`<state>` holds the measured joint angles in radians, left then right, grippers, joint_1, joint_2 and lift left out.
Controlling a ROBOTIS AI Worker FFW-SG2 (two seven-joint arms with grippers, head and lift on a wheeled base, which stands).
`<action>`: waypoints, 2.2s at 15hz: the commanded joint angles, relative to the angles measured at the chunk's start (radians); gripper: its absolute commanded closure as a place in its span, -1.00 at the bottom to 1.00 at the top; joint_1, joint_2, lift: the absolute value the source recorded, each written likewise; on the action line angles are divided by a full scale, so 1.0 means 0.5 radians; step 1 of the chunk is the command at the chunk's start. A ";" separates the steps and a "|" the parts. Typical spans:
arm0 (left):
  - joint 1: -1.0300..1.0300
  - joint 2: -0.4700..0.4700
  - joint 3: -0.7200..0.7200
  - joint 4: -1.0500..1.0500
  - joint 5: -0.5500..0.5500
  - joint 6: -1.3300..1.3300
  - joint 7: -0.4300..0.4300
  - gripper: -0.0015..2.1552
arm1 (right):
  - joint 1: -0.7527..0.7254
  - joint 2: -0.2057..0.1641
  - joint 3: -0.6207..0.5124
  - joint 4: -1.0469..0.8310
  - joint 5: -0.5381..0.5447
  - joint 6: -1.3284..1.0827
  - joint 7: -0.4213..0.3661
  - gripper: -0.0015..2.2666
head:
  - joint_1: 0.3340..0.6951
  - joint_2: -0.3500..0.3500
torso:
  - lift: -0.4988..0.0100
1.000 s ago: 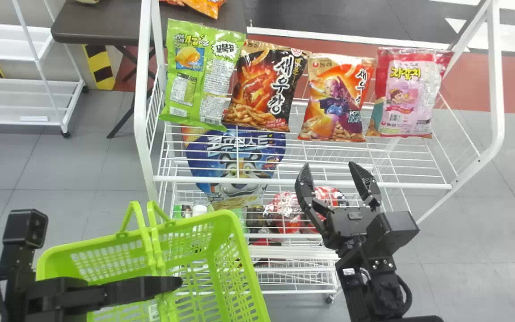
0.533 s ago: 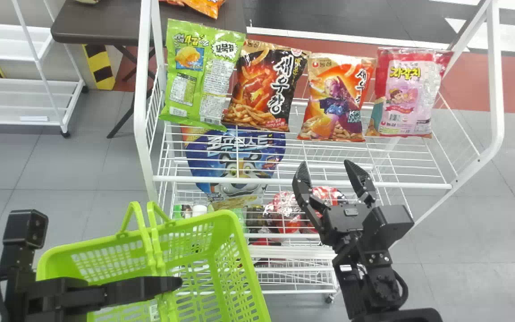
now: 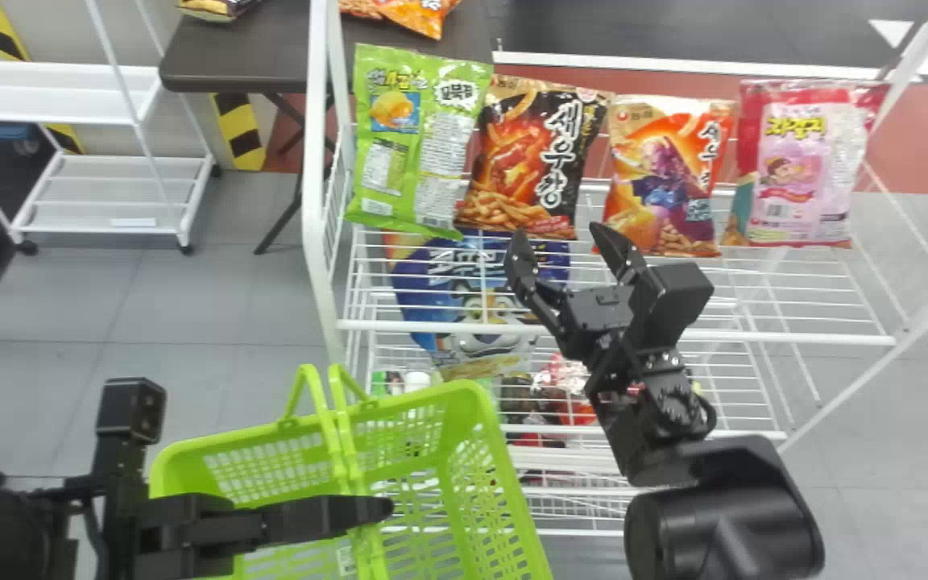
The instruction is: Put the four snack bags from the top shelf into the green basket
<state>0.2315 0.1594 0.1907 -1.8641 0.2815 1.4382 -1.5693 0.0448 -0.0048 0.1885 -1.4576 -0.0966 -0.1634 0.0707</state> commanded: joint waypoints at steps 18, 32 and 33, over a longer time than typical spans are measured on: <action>-0.006 0.013 -0.029 -0.006 0.005 0.000 -0.023 0.99 | -1.007 0.011 0.215 1.176 -0.485 0.123 0.665 -0.83 | 1.00 0.28 | 0.96; -0.126 0.031 -0.121 0.077 0.014 0.000 -0.023 0.99 | -1.047 0.011 0.184 1.194 -0.420 0.098 0.834 0.98 | 1.00 0.22 | 0.96; -0.123 0.031 -0.115 0.077 0.014 0.000 -0.023 0.99 | -0.995 0.011 0.187 1.099 -0.371 0.098 0.825 0.98 | 1.00 0.22 | 0.96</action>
<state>0.1681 0.1748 0.1291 -1.8257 0.2884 1.4382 -1.5693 -0.4772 0.0000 0.2801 -0.8595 -0.3062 -0.1152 0.4852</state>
